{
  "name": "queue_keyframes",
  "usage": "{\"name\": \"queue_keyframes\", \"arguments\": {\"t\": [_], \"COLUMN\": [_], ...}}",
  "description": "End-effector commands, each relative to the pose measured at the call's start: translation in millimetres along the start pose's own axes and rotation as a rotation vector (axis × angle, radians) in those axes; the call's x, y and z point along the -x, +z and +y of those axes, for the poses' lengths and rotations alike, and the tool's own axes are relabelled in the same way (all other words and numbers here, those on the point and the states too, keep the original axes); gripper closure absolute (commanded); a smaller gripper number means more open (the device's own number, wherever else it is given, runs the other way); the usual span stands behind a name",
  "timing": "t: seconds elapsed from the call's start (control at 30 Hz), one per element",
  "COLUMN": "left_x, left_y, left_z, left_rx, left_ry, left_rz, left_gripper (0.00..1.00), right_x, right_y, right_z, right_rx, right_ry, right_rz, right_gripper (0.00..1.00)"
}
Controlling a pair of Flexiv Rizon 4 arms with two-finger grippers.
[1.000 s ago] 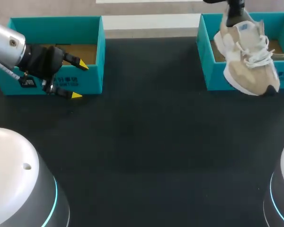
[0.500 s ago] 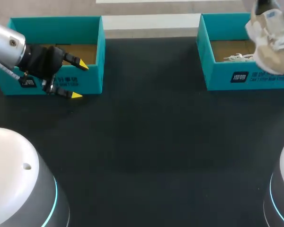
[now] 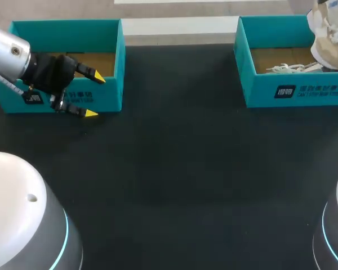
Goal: Take the shoe out of the shoebox, open the shoe tongue, remove and reinsert the insole, then place the shoe into the shoebox
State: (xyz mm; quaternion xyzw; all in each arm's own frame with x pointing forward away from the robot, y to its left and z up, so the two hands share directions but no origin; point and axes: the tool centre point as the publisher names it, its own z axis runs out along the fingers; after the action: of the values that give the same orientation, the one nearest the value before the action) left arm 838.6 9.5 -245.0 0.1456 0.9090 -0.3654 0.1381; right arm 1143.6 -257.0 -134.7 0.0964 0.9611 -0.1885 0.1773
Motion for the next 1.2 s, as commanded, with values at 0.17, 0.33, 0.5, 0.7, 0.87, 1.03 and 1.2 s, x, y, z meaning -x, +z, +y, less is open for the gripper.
{"name": "queue_keyframes", "arguments": {"t": [0.17, 0.33, 0.5, 0.7, 0.87, 1.03, 1.2], "left_x": [-0.5, -0.5, -0.5, -0.5, -0.5, -0.5, -0.5], "left_y": [0, 0, 0, 0, 0, 0, 0], "left_z": [0, 0, 0, 0, 0, 0, 0], "left_rx": [0.003, 0.003, 0.003, 0.003, 0.003, 0.003, 0.003], "left_ry": [0.0, 0.0, 0.0, 0.0, 0.0, 0.0, 0.0], "left_rz": [0.001, 0.001, 0.001, 0.001, 0.001, 0.001, 0.001], "left_gripper": [0.0, 0.0, 0.0, 0.0, 0.0, 0.0, 0.0], "right_x": [42.3, 42.3, 42.3, 41.2, 53.2, 61.5, 41.7], "right_y": [20, 20, 20, 35, 54, 58, 56], "right_z": [-6.2, -6.2, -6.2, -8.8, -28.9, -41.9, -58.0], "right_rx": [-0.014, -0.014, -0.014, -0.047, -0.125, -0.204, -0.354], "right_ry": [0.048, 0.048, 0.048, 0.191, 0.56, 0.843, 1.378], "right_rz": [0.055, 0.055, 0.055, 0.111, 0.185, 0.214, 0.311], "right_gripper": [1.0, 1.0, 1.0, 1.0, 1.0, 1.0, 1.0]}}
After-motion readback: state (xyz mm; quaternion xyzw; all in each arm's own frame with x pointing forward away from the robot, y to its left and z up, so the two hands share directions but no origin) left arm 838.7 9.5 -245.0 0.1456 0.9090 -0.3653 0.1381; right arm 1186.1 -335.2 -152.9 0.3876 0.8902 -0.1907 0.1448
